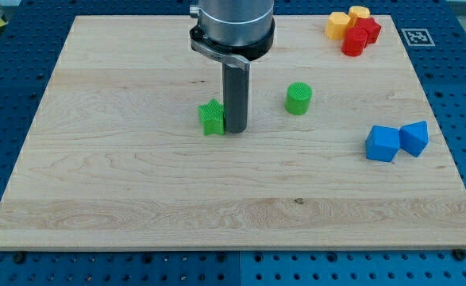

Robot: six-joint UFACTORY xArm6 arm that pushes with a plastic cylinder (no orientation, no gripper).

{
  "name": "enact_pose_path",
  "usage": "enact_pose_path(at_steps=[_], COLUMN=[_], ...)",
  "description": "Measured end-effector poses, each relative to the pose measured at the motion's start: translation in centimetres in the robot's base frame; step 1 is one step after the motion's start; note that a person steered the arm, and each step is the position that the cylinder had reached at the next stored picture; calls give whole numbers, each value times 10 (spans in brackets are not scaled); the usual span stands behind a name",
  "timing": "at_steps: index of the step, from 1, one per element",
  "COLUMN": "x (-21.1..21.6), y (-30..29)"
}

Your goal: Push the green circle to the right of the green star

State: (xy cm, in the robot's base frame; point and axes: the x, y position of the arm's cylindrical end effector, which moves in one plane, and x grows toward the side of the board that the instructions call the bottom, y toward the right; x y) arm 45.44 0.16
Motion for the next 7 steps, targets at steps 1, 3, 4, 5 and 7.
enact_pose_path(at_steps=[1, 3, 4, 5, 7], x=[0, 0, -10, -33, -72], y=[47, 116, 116, 116, 116])
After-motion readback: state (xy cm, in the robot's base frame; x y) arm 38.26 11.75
